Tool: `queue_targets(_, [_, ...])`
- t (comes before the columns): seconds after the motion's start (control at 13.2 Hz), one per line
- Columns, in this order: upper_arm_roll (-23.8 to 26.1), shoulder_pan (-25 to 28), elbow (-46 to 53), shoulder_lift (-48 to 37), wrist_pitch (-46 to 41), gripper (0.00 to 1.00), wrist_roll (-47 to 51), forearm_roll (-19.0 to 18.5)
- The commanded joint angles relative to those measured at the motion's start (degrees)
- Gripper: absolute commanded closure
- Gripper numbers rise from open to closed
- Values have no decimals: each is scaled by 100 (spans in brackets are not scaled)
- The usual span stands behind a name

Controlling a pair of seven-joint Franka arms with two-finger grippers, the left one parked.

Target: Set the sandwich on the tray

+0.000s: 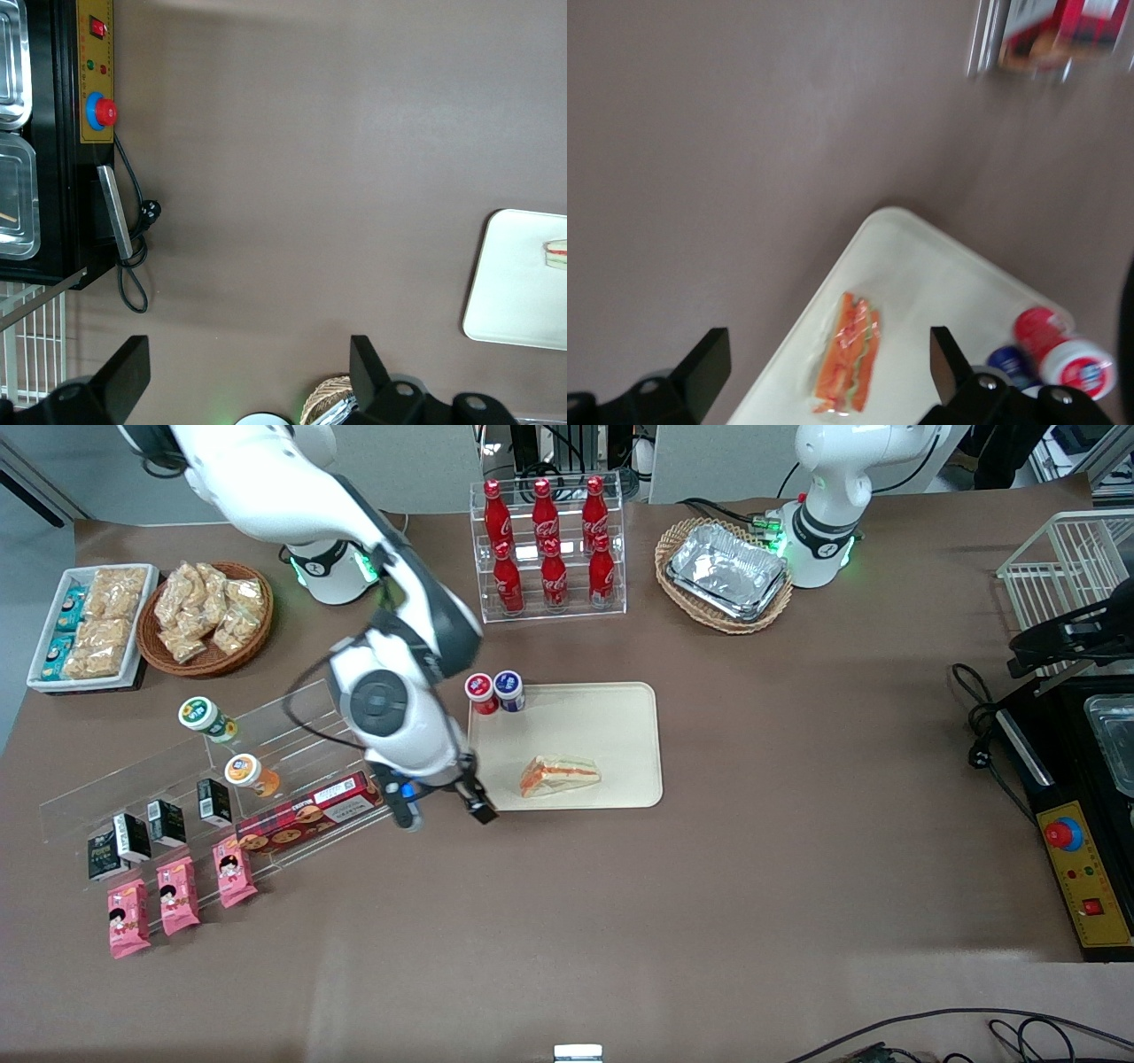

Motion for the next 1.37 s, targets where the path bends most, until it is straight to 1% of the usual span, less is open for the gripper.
queue_targets(0.0, [3, -460, -145, -606, -513, 0, -1607, -218])
queue_targets(0.15, [-15, -759, -145, -817, -785, 0, -2645, -552])
queue_targets(0.23, [-24, -1030, -145, -931, -917, 0, -3267, -667])
queue_targets(0.38, [-24, -1532, -136, -1169, -1146, 0, -4499, -659])
queue_targets(0.61, [-24, -2358, -75, -1468, -1463, 0, -5959, -606])
queue_targets(0.76, [-41, -2675, -40, -1687, -1551, 0, -6471, -615])
queue_targets(0.83, [-59, -2842, 91, -1714, -1734, 0, -6612, -667])
queue_targets(0.99, [-137, -3124, 844, -1592, -2453, 0, -7094, -685])
queue_targets(1.06, [-147, -3203, 1109, -1557, -2709, 0, -7349, -703])
queue_targets(1.29, [-270, -3266, 1208, -1670, -3106, 0, -7553, -703])
